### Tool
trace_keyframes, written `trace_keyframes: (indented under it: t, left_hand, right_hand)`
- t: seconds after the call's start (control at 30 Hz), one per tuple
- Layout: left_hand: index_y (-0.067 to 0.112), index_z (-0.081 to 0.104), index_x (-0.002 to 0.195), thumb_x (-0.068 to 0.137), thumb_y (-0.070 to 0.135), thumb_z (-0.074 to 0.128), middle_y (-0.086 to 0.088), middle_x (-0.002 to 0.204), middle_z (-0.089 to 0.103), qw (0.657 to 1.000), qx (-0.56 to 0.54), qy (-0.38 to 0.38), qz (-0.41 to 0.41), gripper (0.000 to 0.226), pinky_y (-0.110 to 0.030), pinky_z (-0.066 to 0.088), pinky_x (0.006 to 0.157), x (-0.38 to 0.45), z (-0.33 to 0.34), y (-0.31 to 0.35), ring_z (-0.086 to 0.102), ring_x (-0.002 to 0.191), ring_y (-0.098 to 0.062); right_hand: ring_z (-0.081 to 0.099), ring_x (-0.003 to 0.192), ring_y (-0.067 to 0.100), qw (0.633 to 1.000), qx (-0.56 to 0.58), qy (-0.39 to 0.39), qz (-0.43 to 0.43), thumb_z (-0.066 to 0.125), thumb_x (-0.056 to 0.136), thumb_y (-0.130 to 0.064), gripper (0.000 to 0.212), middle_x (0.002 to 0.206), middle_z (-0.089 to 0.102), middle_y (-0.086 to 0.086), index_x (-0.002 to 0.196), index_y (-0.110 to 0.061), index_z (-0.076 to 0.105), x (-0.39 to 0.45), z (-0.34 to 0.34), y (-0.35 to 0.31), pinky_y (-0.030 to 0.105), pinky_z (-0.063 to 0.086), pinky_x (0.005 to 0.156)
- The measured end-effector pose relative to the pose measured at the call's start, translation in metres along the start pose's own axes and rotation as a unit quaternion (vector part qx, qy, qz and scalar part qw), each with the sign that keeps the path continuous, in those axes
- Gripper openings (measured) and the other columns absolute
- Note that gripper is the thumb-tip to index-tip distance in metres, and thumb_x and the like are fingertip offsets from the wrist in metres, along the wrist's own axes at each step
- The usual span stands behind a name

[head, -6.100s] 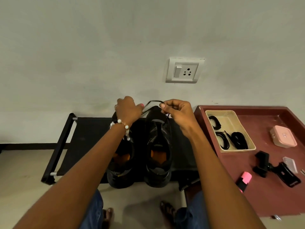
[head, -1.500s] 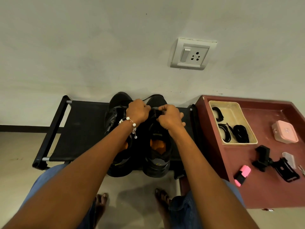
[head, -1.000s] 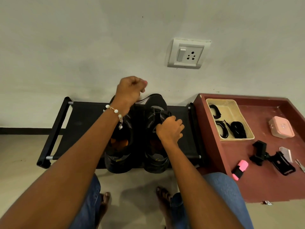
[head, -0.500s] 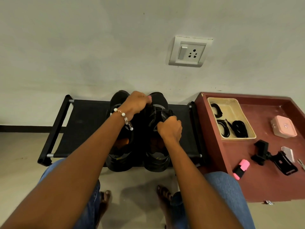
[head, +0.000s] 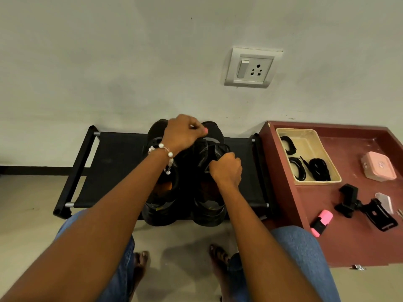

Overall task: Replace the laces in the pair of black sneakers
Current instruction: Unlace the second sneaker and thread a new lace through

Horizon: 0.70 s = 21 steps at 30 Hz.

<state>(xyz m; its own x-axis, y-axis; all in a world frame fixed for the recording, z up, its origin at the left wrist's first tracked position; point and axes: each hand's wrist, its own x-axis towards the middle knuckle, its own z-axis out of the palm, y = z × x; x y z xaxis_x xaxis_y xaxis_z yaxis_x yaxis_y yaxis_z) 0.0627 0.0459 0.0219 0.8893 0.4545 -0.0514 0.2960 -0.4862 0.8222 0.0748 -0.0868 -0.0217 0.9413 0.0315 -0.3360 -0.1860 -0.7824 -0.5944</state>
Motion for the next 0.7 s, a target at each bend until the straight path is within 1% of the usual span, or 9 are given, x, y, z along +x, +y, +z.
trace_keyframes:
  t: [0.07, 0.17, 0.3, 0.37, 0.47, 0.53, 0.6, 0.63, 0.7]
  left_hand:
    - [0.020, 0.078, 0.089, 0.084, 0.034, 0.072, 0.001, 0.088, 0.073, 0.989, 0.147, -0.028, 0.016, 0.016, -0.025, 0.048, 0.071, 0.001, 0.011, -0.012, 0.067, 0.083, -0.015]
    - [0.014, 0.076, 0.090, 0.082, 0.039, 0.072, -0.008, 0.090, 0.071, 0.966, 0.258, -0.025, 0.001, 0.026, -0.034, 0.052, 0.068, 0.005, 0.028, -0.022, 0.067, 0.083, -0.027]
    - [0.005, 0.069, 0.082, 0.085, 0.034, 0.070, -0.010, 0.084, 0.067, 0.969, 0.246, -0.011, -0.023, 0.029, -0.040, 0.055, 0.072, 0.008, 0.038, -0.026, 0.065, 0.078, -0.030]
    - [0.003, 0.055, 0.063, 0.090, 0.028, 0.064, -0.008, 0.064, 0.055, 0.986, 0.160, -0.020, -0.047, 0.038, -0.033, 0.049, 0.064, 0.010, 0.035, -0.024, 0.056, 0.064, -0.025]
    - [0.007, 0.053, 0.068, 0.093, 0.024, 0.057, -0.012, 0.066, 0.049, 0.990, -0.075, -0.021, -0.118, 0.030, -0.029, 0.036, 0.057, 0.011, 0.026, -0.010, 0.045, 0.063, -0.022]
    - [0.010, 0.056, 0.074, 0.095, 0.022, 0.052, -0.010, 0.074, 0.062, 0.959, -0.245, 0.008, -0.139, 0.025, -0.025, 0.033, 0.049, 0.012, 0.014, 0.004, 0.052, 0.069, -0.023]
    - [0.015, 0.053, 0.082, 0.100, 0.020, 0.045, -0.004, 0.080, 0.072, 0.898, -0.416, 0.038, -0.140, 0.020, -0.022, 0.030, 0.043, 0.012, -0.003, 0.017, 0.063, 0.072, -0.023]
    - [0.016, 0.050, 0.083, 0.102, 0.019, 0.041, -0.001, 0.076, 0.073, 0.871, -0.471, 0.049, -0.134, 0.021, -0.021, 0.030, 0.044, 0.012, -0.012, 0.021, 0.066, 0.070, -0.020]
    - [0.017, 0.049, 0.082, 0.103, 0.019, 0.039, 0.003, 0.066, 0.066, 0.844, -0.517, 0.059, -0.128, 0.023, -0.023, 0.030, 0.047, 0.010, -0.022, 0.027, 0.064, 0.064, -0.016]
  right_hand:
    - [0.046, 0.122, 0.039, 1.000, 0.000, -0.001, 0.001, 0.062, 0.087, -0.025, 0.052, 0.133, 0.045, 0.019, 0.130, 0.000, 0.044, 0.000, 0.000, 0.000, 0.053, 0.044, 0.098]
    - [0.046, 0.122, 0.038, 1.000, 0.003, -0.005, 0.004, 0.062, 0.087, -0.027, 0.054, 0.133, 0.045, 0.019, 0.131, -0.001, 0.044, 0.000, 0.000, 0.000, 0.052, 0.044, 0.098]
    - [0.045, 0.123, 0.038, 1.000, 0.004, -0.003, 0.005, 0.062, 0.087, -0.026, 0.055, 0.135, 0.045, 0.019, 0.132, -0.001, 0.043, 0.001, 0.000, 0.000, 0.052, 0.044, 0.099]
    - [0.045, 0.124, 0.038, 1.000, 0.005, -0.003, 0.006, 0.062, 0.088, -0.026, 0.055, 0.135, 0.044, 0.019, 0.132, -0.001, 0.042, 0.001, 0.000, 0.000, 0.053, 0.043, 0.099]
    - [0.044, 0.125, 0.039, 1.000, 0.001, -0.005, 0.006, 0.063, 0.088, -0.025, 0.056, 0.136, 0.043, 0.020, 0.133, 0.000, 0.042, 0.001, 0.000, 0.000, 0.053, 0.043, 0.100]
    - [0.043, 0.125, 0.040, 1.000, -0.003, -0.004, 0.003, 0.063, 0.088, -0.024, 0.056, 0.137, 0.043, 0.021, 0.133, 0.000, 0.041, 0.001, 0.000, 0.000, 0.053, 0.043, 0.100]
    - [0.042, 0.126, 0.040, 1.000, -0.007, -0.006, 0.001, 0.063, 0.089, -0.025, 0.056, 0.138, 0.041, 0.022, 0.134, 0.001, 0.040, 0.001, 0.000, 0.000, 0.054, 0.042, 0.101]
    - [0.041, 0.127, 0.040, 1.000, -0.009, -0.008, 0.000, 0.062, 0.090, -0.025, 0.057, 0.138, 0.041, 0.022, 0.134, 0.001, 0.040, 0.001, 0.001, 0.000, 0.054, 0.041, 0.102]
    - [0.039, 0.128, 0.041, 1.000, -0.017, -0.011, -0.001, 0.062, 0.090, -0.026, 0.058, 0.140, 0.039, 0.023, 0.136, 0.001, 0.038, 0.001, 0.001, 0.000, 0.055, 0.040, 0.103]
